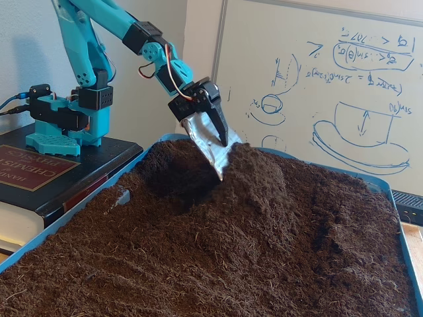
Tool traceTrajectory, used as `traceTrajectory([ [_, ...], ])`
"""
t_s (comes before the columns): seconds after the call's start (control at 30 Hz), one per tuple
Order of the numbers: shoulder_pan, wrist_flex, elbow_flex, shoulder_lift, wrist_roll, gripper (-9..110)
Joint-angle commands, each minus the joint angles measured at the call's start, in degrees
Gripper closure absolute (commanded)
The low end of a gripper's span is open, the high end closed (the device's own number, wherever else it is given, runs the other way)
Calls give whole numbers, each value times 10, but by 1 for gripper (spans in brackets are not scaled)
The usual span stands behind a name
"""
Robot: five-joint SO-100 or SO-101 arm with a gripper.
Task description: Build a berm.
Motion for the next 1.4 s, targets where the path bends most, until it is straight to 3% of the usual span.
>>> traceTrajectory([
  [0.0,-11,-7,-60,60,30,101],
  [0.37,-37,-6,-29,178,105,101],
  [0.87,-90,12,285,512,97,101],
  [1.1,-107,176,340,642,42,101],
  [1.37,-51,430,342,731,-50,101],
])
